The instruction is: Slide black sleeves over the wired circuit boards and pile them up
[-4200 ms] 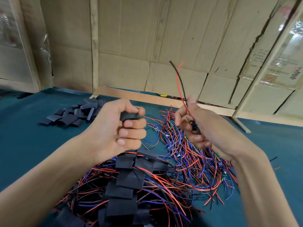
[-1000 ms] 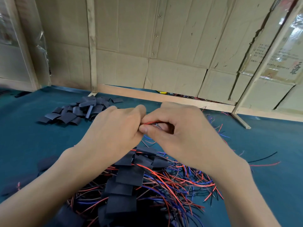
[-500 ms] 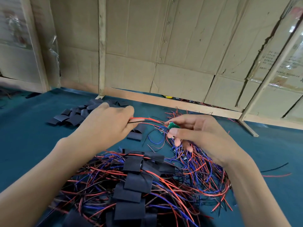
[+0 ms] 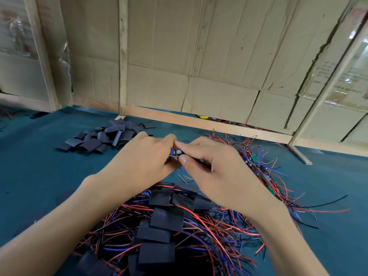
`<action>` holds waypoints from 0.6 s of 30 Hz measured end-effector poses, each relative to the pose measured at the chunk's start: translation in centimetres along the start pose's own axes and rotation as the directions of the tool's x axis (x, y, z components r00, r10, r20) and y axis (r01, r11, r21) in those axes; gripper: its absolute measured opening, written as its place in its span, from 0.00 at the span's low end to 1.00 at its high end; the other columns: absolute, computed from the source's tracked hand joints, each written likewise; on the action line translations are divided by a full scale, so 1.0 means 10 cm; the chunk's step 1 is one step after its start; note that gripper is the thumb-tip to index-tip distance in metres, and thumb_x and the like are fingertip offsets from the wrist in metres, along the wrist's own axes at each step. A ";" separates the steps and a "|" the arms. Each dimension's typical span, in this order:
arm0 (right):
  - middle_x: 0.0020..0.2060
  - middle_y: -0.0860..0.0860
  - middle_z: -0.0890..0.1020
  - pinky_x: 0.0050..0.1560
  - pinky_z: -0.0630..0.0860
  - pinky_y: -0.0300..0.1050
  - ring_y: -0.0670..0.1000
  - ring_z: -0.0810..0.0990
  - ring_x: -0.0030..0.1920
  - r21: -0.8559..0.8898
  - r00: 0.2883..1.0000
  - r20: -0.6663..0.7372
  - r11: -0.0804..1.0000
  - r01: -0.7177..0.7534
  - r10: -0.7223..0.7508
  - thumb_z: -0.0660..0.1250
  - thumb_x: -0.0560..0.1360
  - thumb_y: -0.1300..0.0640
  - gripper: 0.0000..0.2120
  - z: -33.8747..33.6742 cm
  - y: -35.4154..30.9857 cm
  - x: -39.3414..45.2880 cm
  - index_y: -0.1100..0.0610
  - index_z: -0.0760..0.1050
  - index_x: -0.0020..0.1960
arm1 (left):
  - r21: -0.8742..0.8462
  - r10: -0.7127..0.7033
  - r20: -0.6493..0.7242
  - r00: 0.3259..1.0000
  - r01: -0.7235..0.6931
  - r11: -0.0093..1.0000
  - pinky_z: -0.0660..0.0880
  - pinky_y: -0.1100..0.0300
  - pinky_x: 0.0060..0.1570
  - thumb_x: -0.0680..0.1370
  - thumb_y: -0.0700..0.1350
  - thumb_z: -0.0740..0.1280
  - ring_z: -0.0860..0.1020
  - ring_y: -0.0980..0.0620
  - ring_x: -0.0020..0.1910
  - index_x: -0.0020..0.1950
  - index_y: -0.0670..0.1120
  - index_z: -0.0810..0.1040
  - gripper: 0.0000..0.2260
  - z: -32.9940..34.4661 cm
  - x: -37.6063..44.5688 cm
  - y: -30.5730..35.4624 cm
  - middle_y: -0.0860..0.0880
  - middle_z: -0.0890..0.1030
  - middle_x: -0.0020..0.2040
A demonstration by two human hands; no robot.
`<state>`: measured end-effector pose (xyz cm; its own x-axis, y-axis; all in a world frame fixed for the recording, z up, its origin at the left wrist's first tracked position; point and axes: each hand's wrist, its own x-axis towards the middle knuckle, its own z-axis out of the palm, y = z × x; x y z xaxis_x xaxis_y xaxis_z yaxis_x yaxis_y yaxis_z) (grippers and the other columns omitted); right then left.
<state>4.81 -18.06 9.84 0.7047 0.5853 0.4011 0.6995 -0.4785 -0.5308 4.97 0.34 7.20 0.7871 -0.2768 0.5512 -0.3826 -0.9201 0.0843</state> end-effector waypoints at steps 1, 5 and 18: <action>0.44 0.46 0.81 0.47 0.68 0.33 0.43 0.77 0.43 0.034 1.000 -0.030 0.999 -0.008 0.009 0.68 0.80 0.60 0.14 -0.02 -0.01 0.00 0.52 0.82 0.64 | -0.057 -0.006 -0.013 1.000 0.005 0.998 0.56 0.67 0.31 0.76 0.59 0.56 0.72 0.43 0.32 0.43 0.47 0.66 0.15 -0.01 -0.01 0.01 0.54 0.68 0.28; 0.44 0.45 0.87 0.50 0.78 0.40 0.46 0.84 0.45 0.200 0.993 -0.076 0.977 -0.073 0.089 0.74 0.72 0.67 0.12 -0.14 0.04 0.00 0.53 0.85 0.51 | -0.282 -0.058 -0.031 0.998 0.047 0.958 0.63 0.63 0.34 0.71 0.60 0.64 0.72 0.52 0.37 0.45 0.54 0.66 0.13 -0.05 -0.04 0.07 0.54 0.75 0.33; 0.39 0.57 0.86 0.41 0.77 0.65 0.54 0.78 0.38 0.434 0.992 -0.057 0.898 -0.078 0.114 0.76 0.67 0.55 0.09 -0.19 -0.03 -0.02 0.46 0.86 0.47 | -0.123 0.018 -0.195 0.981 -0.042 0.992 0.59 0.64 0.37 0.70 0.40 0.76 0.72 0.41 0.33 0.51 0.41 0.73 0.15 -0.17 -0.07 0.18 0.50 0.76 0.29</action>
<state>4.70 -19.27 11.36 0.7857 0.4883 0.3798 0.5211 -0.1914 -0.8318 2.90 -0.65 8.37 0.6707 -0.2334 0.7041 -0.4718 -0.8667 0.1621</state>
